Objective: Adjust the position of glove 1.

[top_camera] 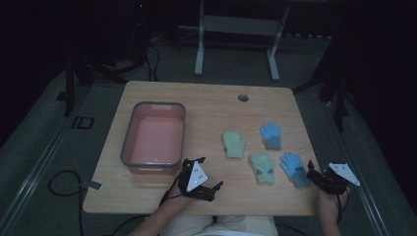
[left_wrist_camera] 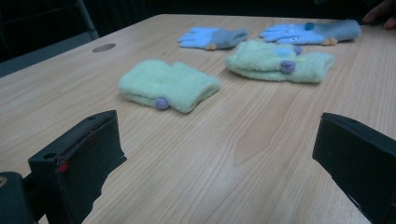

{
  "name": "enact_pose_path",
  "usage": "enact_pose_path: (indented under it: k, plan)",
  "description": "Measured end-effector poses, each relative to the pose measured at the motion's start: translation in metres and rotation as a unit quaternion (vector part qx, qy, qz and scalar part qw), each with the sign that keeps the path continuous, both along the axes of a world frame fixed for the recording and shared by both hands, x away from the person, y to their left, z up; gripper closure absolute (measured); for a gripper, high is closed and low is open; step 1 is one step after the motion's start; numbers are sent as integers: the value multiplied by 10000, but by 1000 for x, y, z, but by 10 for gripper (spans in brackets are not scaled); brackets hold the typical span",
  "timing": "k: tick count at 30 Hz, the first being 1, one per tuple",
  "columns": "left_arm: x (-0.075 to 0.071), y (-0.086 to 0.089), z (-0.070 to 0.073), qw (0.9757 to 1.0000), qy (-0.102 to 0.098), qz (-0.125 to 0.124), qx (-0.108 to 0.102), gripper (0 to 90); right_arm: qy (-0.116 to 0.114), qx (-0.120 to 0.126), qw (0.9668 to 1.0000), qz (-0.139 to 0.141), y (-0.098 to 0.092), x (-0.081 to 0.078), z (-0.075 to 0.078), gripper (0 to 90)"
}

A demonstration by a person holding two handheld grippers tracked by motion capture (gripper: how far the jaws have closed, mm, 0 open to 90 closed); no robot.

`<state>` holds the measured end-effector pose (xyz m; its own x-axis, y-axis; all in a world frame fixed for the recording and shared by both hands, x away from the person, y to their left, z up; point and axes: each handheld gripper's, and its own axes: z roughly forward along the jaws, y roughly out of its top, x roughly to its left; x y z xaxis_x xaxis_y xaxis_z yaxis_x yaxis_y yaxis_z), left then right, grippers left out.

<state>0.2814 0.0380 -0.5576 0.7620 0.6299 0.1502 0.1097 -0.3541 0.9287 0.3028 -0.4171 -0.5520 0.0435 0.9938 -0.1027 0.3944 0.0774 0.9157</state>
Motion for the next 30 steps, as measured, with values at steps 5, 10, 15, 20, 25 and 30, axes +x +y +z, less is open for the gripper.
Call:
enact_pose_path:
  k: [5, 10, 15, 20, 25, 30]
  plan:
    - [3, 2, 1, 9998, 183, 5, -67, 11, 146, 67, 9999, -5, -2, 2, 0, 133]
    - [3, 3, 1, 9996, 227, 19, -157, 11, 254, 7, 9997, 27, -1, 1, 0, 133]
    - [3, 3, 1, 9996, 220, 8, -148, 11, 240, 90, 9997, 16, -2, 0, 0, 133]
    - [3, 3, 1, 9996, 226, 2, -144, 11, 224, 72, 9997, 32, -2, 0, 0, 133]
    - [3, 3, 1, 9998, 176, -2, -123, 11, 121, 139, 9998, 13, -2, -2, 3, 133]
    - [3, 3, 0, 9997, 199, 3, -148, 11, 58, 81, 9999, -31, -3, -3, 9, 133]
